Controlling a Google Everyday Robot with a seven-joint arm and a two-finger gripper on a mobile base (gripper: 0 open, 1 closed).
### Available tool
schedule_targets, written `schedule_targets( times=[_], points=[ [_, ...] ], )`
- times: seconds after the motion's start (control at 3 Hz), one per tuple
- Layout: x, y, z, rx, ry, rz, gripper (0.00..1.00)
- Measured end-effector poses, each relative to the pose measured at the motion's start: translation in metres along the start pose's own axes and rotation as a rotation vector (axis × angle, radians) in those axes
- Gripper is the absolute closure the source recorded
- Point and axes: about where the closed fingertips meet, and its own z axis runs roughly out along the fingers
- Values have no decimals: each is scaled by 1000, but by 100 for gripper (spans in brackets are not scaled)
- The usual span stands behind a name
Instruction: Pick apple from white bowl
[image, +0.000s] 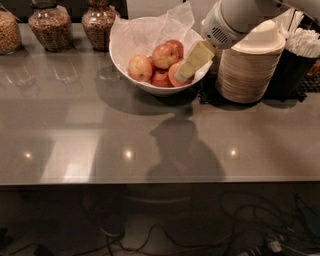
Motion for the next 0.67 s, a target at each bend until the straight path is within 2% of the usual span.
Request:
schedule_targets(
  times=[0.33, 0.67],
  points=[
    [-4, 1, 4, -6, -2, 10, 0],
    [1, -1, 7, 13, -24, 48, 0]
  ],
)
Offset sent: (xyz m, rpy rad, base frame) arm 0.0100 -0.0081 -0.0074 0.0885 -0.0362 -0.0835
